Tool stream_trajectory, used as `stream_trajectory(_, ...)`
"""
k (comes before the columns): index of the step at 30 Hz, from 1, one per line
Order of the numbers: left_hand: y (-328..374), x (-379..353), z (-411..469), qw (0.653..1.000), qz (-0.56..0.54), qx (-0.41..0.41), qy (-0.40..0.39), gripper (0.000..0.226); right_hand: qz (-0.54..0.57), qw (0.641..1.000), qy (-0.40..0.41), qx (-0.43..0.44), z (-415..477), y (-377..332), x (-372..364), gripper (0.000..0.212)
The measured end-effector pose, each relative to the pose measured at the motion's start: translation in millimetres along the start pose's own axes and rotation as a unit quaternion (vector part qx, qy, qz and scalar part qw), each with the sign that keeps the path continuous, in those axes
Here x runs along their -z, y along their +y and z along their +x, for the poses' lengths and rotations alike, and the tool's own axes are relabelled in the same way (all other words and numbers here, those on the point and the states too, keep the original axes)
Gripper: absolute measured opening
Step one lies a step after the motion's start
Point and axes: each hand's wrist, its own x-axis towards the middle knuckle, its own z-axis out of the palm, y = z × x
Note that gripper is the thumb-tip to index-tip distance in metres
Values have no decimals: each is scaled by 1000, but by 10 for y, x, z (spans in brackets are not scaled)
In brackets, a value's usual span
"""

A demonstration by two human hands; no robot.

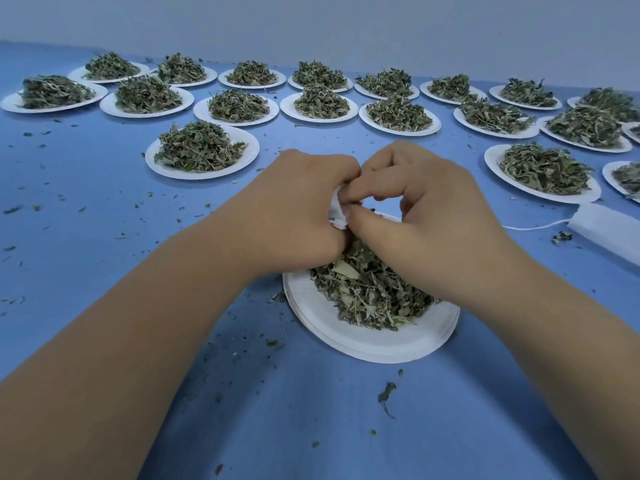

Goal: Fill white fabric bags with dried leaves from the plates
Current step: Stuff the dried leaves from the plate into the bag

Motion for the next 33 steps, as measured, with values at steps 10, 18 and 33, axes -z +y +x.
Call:
stream_trajectory(10,-30,16,1,999,-39,-15,22,29,7,990,-143,12,-3,-94,-4,31)
stream_trajectory(18,-106,42,15,997,-38,-7,65,34,36,999,0,17,-21,44,145,23)
stream_trajectory(33,-44,-13,10,997,-43,-24,52,63,11,996,66,63,-33,85,86,13)
